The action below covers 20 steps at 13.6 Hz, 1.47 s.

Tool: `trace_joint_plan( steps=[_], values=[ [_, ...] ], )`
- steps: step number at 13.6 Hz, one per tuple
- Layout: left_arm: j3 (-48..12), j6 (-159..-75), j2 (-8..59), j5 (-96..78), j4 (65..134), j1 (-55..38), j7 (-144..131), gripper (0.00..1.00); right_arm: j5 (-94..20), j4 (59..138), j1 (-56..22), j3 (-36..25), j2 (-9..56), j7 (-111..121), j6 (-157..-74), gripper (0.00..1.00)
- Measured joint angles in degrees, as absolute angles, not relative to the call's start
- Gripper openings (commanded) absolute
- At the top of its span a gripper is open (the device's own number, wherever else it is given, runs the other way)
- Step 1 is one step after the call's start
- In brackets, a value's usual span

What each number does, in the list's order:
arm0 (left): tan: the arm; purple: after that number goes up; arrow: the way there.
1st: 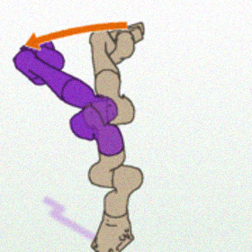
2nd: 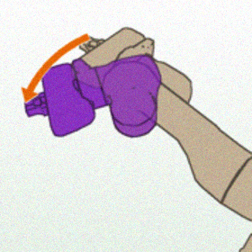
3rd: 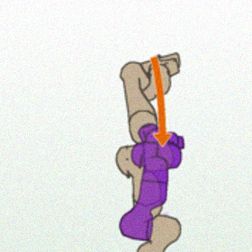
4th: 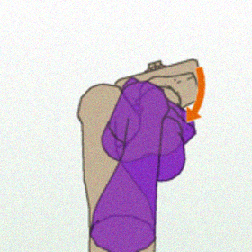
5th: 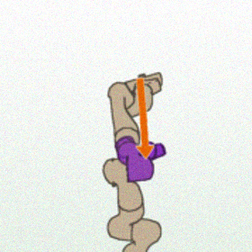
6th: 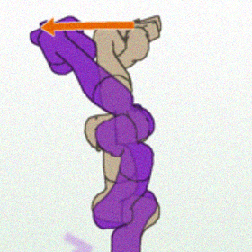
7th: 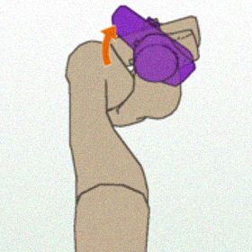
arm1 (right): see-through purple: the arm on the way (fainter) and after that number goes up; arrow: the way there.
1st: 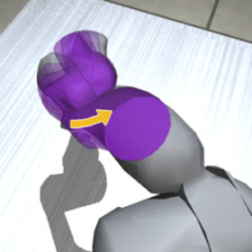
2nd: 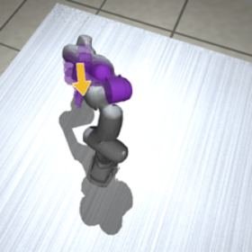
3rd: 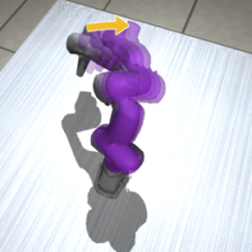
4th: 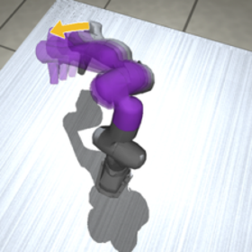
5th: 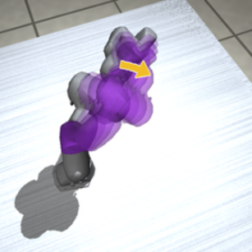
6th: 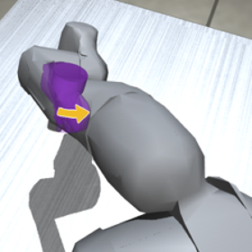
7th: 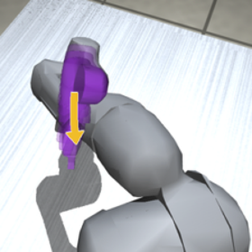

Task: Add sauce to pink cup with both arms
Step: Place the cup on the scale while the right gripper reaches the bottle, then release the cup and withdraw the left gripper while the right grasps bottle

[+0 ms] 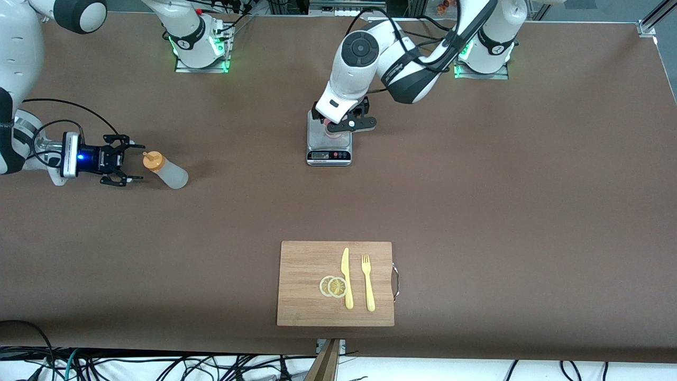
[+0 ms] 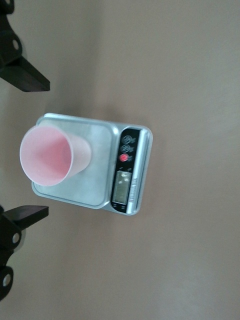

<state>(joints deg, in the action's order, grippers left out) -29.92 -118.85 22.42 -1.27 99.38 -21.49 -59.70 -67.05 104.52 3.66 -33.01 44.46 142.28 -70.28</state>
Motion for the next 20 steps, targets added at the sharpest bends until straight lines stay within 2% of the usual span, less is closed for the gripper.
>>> trace_joint_plan(
  steps=[3,5,7,9,13,15,16,17,18,20],
  values=[
    [-21.4,-106.2,19.7,-1.4,90.1,-19.6,-45.8,1.0,-67.3,103.5,3.7,-31.5,44.9,142.4,-70.2,0.99],
    [-15.1,-101.0,18.7,-1.6,86.0,-18.5,-36.1,1.0,-67.4,103.3,3.7,-30.7,45.5,143.3,-70.2,0.99],
    [-12.6,-97.2,17.5,-1.8,83.3,-15.9,-27.1,1.0,-67.4,103.3,3.7,-30.3,46.4,145.4,-70.1,0.99],
    [-10.7,-94.2,15.8,-1.8,81.9,-13.5,-20.7,1.0,-67.4,103.3,3.9,-30.3,47.8,148.0,-70.0,0.99],
    [-3.0,-89.9,13.2,-1.8,81.4,-11.7,-12.3,1.0,-67.4,103.2,4.2,-28.7,49.6,150.1,-69.6,0.99],
    [-1.2,-88.6,12.8,-1.8,81.4,-10.7,-8.2,1.0,-67.4,103.2,4.2,-27.6,50.0,150.9,-69.6,0.95],
    [-0.6,-88.6,12.7,-1.8,81.4,-9.9,-7.6,1.0,-67.5,103.2,4.2,-27.2,50.1,151.0,-69.6,0.85],
    [-0.3,-88.5,12.4,-1.8,81.4,-8.6,-7.3,1.0,-67.5,103.2,4.2,-27.0,50.1,151.1,-69.6,0.68],
    [-0.1,-88.3,12.3,-1.8,81.4,-7.4,-7.1,1.0,-67.5,103.1,4.2,-27.0,50.1,151.2,-69.6,0.45],
    [0.1,-88.1,12.0,-1.8,81.4,-5.7,-6.5,1.0,-67.5,103.0,4.2,-27.0,50.1,151.2,-69.6,0.13]
  ],
)
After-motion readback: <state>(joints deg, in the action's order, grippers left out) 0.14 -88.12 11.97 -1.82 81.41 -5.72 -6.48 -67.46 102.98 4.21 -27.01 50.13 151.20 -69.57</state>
